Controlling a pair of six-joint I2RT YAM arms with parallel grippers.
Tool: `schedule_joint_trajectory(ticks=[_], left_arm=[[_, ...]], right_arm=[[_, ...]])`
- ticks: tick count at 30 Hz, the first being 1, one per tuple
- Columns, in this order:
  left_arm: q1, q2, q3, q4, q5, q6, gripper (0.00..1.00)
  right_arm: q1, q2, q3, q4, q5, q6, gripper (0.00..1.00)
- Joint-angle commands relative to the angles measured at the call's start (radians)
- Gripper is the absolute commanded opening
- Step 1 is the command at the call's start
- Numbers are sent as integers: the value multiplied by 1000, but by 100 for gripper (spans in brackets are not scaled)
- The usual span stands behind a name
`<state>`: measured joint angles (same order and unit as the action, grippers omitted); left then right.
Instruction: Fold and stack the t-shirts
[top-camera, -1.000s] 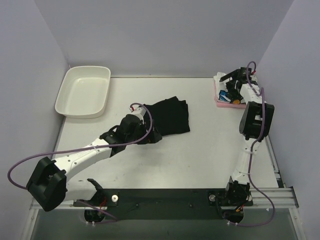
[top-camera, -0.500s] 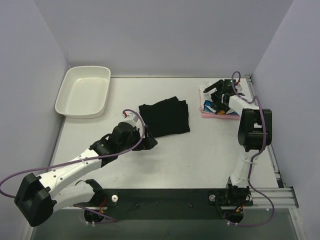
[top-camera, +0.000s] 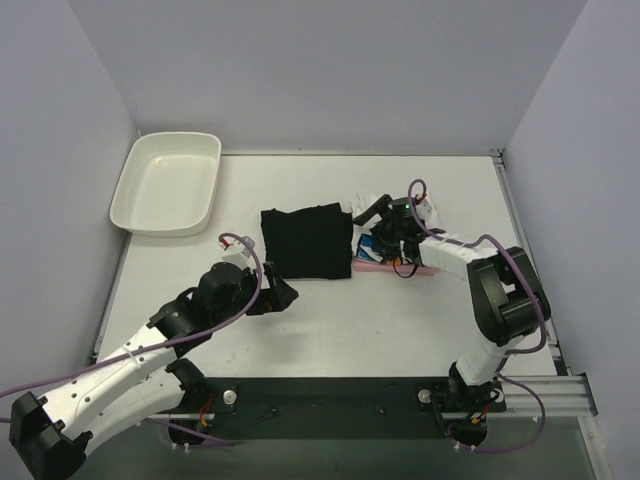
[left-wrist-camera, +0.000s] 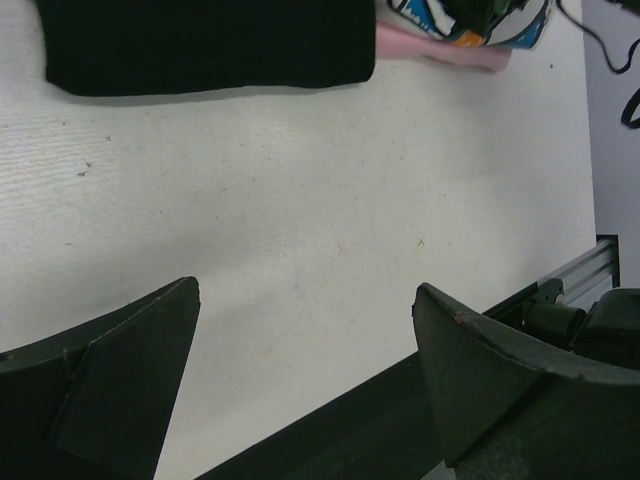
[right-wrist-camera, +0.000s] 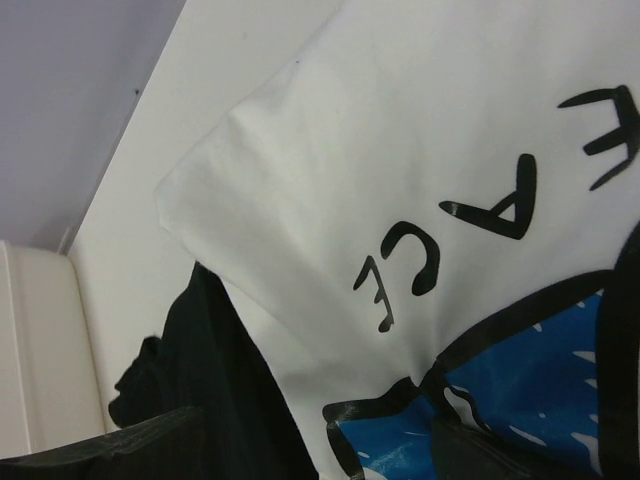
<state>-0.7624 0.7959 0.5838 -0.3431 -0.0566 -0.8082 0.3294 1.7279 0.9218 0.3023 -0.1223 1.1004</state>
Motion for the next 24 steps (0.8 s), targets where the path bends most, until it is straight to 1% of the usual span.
schedule_joint_trajectory(ticks=[1, 4, 5, 7, 8, 11, 15, 19, 21, 22, 24], left_arm=[[-8, -69, 19, -71, -38, -22, 97], [-15, -109, 25, -118, -43, -34, 97], [-24, -127, 27, -132, -49, -39, 97], [-31, -145, 28, -161, -74, -40, 97], [-32, -159, 28, -172, -84, -40, 97], [-32, -165, 37, -204, -120, -29, 98], [-32, -150, 73, -215, -115, -16, 97], [-34, -124, 125, -237, -126, 4, 98], [-34, -95, 162, -247, -147, 26, 97], [-34, -74, 181, -254, -152, 35, 97], [-34, -49, 195, -270, -190, 52, 97]], right_arm=[[129, -22, -141, -180, 39, 75, 100], [190, -70, -187, -172, 69, 101, 100], [226, -79, -189, -181, 90, 105, 100], [253, -109, -195, -215, 118, 105, 100], [267, -120, -192, -230, 168, 104, 100], [280, -177, -182, -290, 216, 84, 100], [281, -309, -166, -379, 309, 50, 100], [287, -405, -91, -465, 393, -8, 100], [287, -422, -42, -482, 401, -59, 100], [289, -419, 10, -502, 392, -75, 100], [293, -406, 61, -515, 375, -122, 100]])
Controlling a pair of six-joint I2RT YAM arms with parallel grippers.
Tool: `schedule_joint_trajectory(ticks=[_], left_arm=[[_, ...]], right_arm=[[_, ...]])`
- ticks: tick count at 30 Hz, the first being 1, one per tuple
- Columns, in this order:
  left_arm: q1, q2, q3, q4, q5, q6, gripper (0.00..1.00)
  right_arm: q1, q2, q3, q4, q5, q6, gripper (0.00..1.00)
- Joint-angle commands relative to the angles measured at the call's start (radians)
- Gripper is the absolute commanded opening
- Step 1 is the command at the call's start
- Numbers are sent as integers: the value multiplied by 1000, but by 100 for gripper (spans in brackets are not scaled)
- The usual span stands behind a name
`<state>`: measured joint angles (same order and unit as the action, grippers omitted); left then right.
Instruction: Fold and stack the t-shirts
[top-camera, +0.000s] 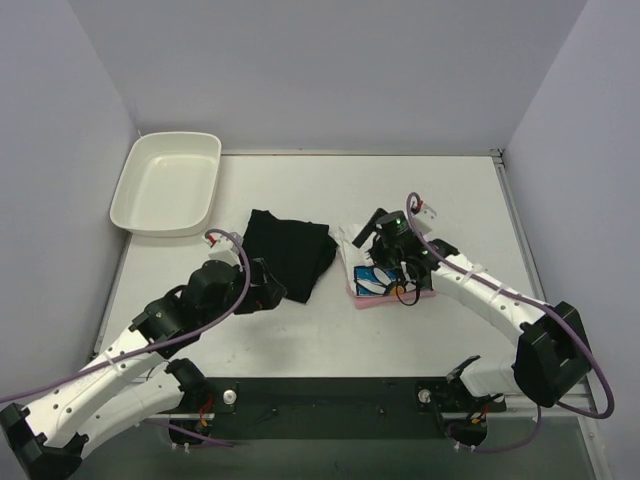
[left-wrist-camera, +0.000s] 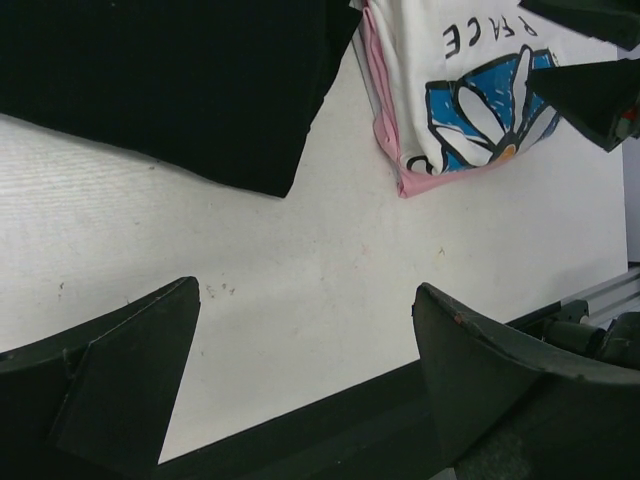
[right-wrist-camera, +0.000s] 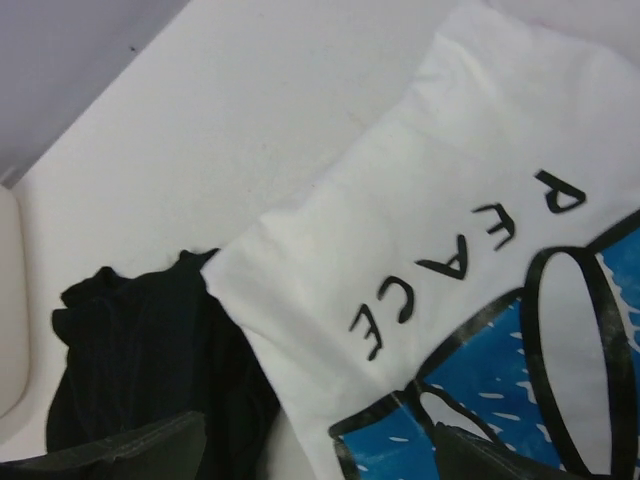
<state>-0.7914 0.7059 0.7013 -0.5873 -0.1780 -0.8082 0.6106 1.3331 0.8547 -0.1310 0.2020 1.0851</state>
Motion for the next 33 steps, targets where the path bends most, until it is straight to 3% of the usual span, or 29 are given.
schedule_joint_trajectory(ticks=[1, 7, 14, 17, 24, 33], left_arm=[[-2, 70, 79, -32, -86, 56, 97], [89, 194, 50, -56, -144, 18, 97], [458, 231, -49, 125, 49, 76, 97], [530, 312, -68, 216, 109, 81, 98], [586, 486, -111, 394, 167, 44, 96], [689, 569, -177, 540, 204, 18, 94]], right_arm=[[23, -6, 167, -82, 36, -120, 100], [89, -17, 210, -56, 34, -192, 100], [147, -64, 195, -55, 45, -252, 100], [153, -83, 173, -52, 36, -264, 100], [161, -136, 130, -58, 39, -289, 100], [155, -199, 80, -70, 53, -306, 100]])
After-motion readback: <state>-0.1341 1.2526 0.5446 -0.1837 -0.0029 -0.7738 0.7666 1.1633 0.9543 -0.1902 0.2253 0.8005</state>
